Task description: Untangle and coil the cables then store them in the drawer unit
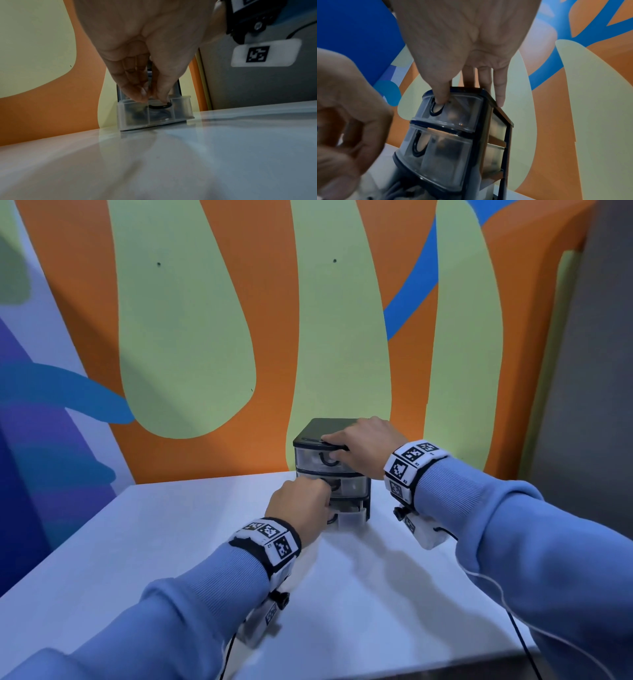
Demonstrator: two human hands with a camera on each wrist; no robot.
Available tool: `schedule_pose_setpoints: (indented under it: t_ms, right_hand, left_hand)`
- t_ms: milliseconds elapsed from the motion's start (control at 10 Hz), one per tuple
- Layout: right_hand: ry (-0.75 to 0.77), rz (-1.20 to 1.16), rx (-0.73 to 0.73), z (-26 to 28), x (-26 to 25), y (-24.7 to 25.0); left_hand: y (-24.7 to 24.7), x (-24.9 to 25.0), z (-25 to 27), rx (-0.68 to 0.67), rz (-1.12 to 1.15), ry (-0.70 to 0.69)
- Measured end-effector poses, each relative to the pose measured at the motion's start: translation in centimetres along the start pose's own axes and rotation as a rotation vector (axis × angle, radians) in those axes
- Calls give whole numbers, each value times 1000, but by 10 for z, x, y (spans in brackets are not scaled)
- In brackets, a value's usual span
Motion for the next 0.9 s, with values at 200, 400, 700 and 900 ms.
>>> schedule_pose_setpoints:
  t_ms: [200,400,700,900]
  right_hand:
    - [1,-78,13,1,-1,5]
    - [-12,-102,18,-1,-1,3]
    - [-28,-174,-55,13,-5,6]
    - [-92,-255,66,41,22,30]
  left_hand:
    - [-9,8,-6,6,78,175]
    - [-14,6,-8,-71,143,182]
    - [6,-5,27,-65,56,122]
    - [41,-54,82,103,83,147]
Point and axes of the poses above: each hand's wrist, its own z-axis away from the middle knuckle, its own y-axis out of the back of the hand, x = y × z, the point moved 2 cm from there along -z, towards the middle knuckle, and after that the axes turned 1 degree about -x, right-handed, at the moved point
